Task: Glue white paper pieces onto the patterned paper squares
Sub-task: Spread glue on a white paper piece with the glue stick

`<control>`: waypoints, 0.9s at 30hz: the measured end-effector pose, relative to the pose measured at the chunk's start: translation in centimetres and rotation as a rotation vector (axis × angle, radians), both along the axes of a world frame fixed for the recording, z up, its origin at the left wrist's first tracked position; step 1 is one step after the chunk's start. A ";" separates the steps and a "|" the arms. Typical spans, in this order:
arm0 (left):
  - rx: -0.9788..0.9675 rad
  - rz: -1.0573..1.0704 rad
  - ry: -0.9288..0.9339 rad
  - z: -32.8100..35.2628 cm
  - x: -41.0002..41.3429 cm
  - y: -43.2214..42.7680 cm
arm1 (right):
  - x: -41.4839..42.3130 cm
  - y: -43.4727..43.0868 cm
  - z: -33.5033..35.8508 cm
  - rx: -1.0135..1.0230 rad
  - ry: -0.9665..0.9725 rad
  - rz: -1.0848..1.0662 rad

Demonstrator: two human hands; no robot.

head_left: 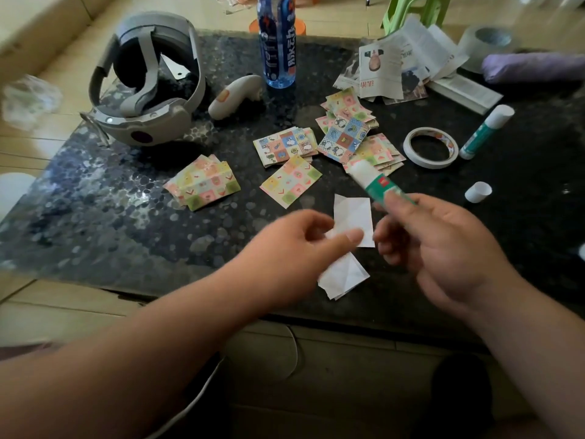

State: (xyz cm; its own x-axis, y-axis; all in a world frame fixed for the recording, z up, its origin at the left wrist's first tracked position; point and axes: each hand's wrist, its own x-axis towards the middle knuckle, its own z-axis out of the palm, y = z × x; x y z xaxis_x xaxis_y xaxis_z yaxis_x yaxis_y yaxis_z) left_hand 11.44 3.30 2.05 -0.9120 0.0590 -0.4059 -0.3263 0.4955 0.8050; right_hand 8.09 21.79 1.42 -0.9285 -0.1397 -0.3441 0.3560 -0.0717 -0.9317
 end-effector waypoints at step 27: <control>-0.404 -0.051 0.057 -4.5 -2.5 -1.4 | -2.1 -1.2 -1.6 -0.068 -0.318 -0.343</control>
State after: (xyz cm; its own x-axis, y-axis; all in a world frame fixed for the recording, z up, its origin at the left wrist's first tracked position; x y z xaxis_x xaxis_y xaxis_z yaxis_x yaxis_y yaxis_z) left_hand 8.92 1.85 -2.49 -0.9339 -0.0490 -0.3542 -0.2532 0.7899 0.5585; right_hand 5.96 20.55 -0.22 -0.7751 0.1249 -0.6194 0.5679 -0.2920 -0.7695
